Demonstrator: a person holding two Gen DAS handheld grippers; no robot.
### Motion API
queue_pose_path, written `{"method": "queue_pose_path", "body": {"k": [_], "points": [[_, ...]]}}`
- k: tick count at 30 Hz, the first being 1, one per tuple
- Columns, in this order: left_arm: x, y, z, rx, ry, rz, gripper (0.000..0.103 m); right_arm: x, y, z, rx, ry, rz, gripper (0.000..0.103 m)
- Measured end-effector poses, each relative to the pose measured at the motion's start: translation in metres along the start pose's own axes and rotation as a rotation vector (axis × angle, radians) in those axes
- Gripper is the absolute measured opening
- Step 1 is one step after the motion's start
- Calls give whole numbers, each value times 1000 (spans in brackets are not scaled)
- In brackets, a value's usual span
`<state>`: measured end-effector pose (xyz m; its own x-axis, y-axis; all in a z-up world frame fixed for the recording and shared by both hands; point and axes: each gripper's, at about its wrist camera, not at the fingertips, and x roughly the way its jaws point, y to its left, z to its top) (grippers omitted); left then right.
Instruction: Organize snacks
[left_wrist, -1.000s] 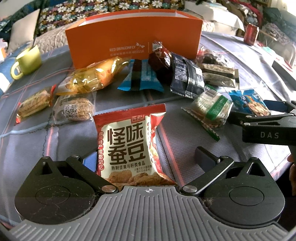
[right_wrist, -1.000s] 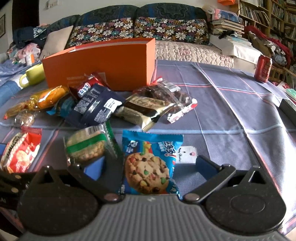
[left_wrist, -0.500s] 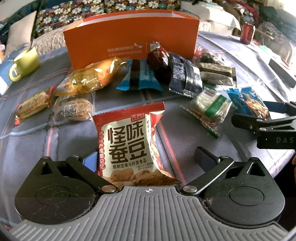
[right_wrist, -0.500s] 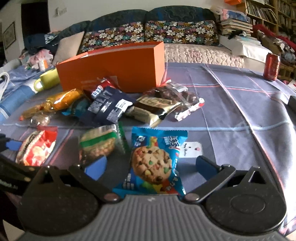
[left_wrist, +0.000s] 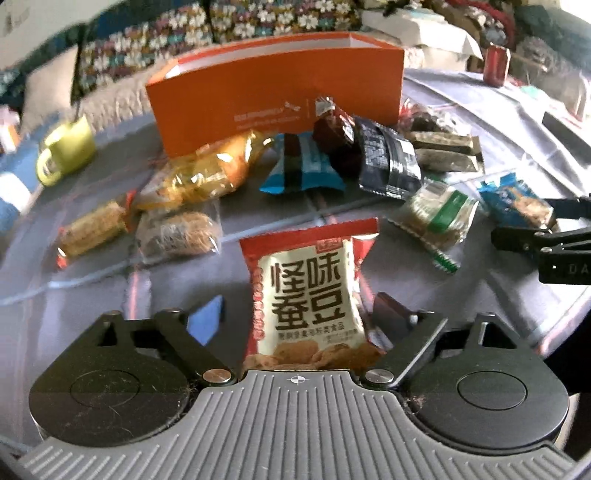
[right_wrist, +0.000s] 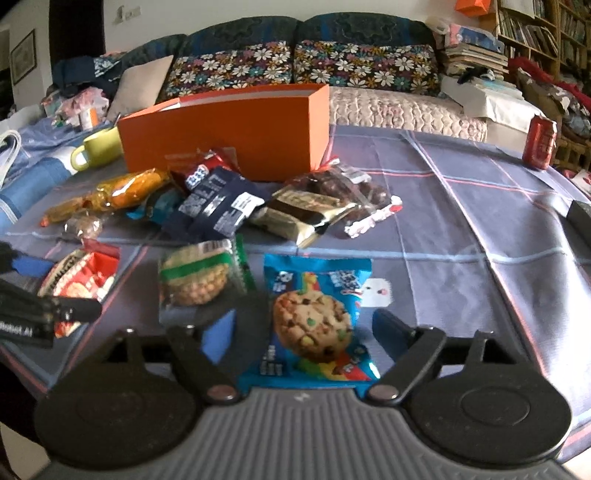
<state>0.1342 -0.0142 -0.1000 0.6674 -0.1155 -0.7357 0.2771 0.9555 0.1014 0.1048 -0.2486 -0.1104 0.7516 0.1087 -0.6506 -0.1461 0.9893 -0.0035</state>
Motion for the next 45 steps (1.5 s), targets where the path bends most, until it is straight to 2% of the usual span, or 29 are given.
{"method": "queue_pose_path", "body": {"k": [1,2,3,6,10,15,18,22,26,28,29,30,32,34,35,36,39,45], "points": [[0,0,-1,-3,-10,-8,56,-1,2,-2,-10,-14,-2,74],[0,3,0,-20,-6,-41,28,-2,1,-2,-7,-17,-4,68],[0,7,2,-47,6,-87,21,-5,-2,-1,-2,-17,-10,49],[-5,13,8,-43,20,-108,14,-14,-23,-1,63,9,-1,50],[-20,30,25,-79,-7,-168,14,-28,-56,18,213,-28,44,50],[-20,53,87,-130,-107,-193,14,-15,-57,91,144,-156,72,50],[-8,66,136,-137,-176,-160,14,12,-46,146,71,-228,92,50],[19,84,193,-143,-227,-134,14,60,-30,205,7,-263,131,50],[61,95,231,-139,-235,-93,15,117,-13,235,-34,-238,167,51],[85,100,238,-145,-220,-69,19,143,-7,240,-30,-215,192,57],[96,104,238,-156,-203,-59,28,148,-4,239,-29,-208,198,59],[102,106,236,-170,-182,-46,31,148,-3,237,-26,-214,208,62],[95,110,224,-177,-198,-49,39,133,-2,227,-23,-241,216,67],[74,113,202,-179,-230,-41,49,110,-6,209,-19,-272,210,86],[61,113,188,-179,-243,-39,58,97,-9,198,-16,-284,199,89],[50,112,175,-178,-249,-40,61,82,-12,184,-10,-296,187,95],[20,107,127,-185,-219,-41,66,46,-24,139,18,-276,142,94],[6,87,33,-250,-11,-52,66,25,-46,56,161,-135,60,94]]}}
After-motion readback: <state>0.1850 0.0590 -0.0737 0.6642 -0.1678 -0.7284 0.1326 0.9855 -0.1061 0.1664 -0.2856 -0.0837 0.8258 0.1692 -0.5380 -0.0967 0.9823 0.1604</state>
